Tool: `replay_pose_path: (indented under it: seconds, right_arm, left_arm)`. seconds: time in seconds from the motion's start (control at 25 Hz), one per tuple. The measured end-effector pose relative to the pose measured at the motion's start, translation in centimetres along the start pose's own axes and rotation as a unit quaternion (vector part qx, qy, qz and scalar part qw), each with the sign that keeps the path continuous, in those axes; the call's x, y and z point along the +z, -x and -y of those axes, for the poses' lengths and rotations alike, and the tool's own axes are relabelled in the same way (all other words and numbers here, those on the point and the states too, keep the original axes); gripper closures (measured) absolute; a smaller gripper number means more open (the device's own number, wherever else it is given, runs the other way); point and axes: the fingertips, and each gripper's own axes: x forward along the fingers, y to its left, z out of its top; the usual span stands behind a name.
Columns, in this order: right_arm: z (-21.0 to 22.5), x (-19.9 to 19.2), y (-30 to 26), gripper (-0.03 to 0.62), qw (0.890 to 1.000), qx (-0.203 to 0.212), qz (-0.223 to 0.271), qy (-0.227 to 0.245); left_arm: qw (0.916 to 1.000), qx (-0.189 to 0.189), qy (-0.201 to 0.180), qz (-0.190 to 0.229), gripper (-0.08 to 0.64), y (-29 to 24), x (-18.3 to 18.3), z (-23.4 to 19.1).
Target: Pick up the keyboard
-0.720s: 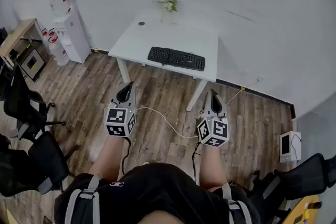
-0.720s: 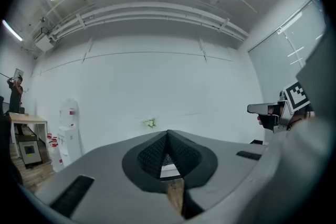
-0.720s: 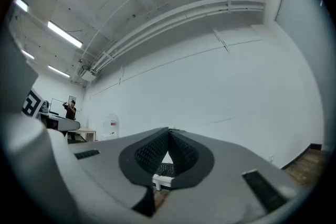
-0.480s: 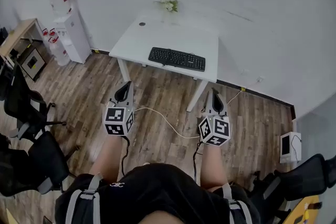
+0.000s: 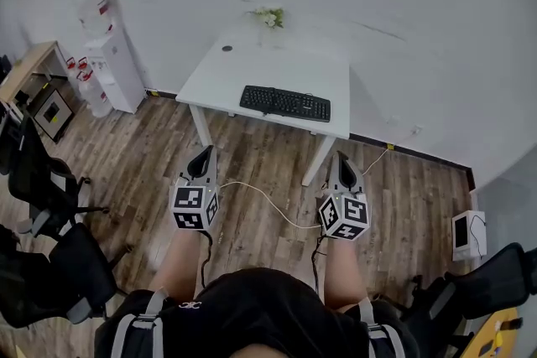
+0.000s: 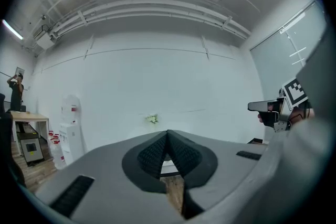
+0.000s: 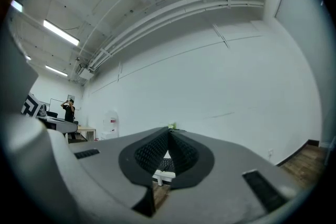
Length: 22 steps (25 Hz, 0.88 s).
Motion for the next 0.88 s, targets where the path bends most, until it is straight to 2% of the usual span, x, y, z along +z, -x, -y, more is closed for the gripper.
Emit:
replay_pose_path:
  seconds: [0.24,0.6,0.88]
  right_arm:
    - [-1.0,-1.4,-0.2,0.588,1.000,-0.021,-0.005,-0.003]
    - [-3.1,-2.5,-1.3,0.588,1.000,-0.017,-0.002,-0.005]
    - [-1.5,-4.3,-3.0,0.588,0.999,-0.031,-0.010,-0.004]
  left_arm:
    - [0.9999,-0.008,0.008,-0.012,0.551,-0.2,-2.0,-2.5]
    - [0.9998,-0.014,-0.004,-0.011,0.551,-0.7,-2.9,-4.9]
    - [0.9996,-0.017,-0.010,-0.020,0.551,-3.0,-4.3,-5.2]
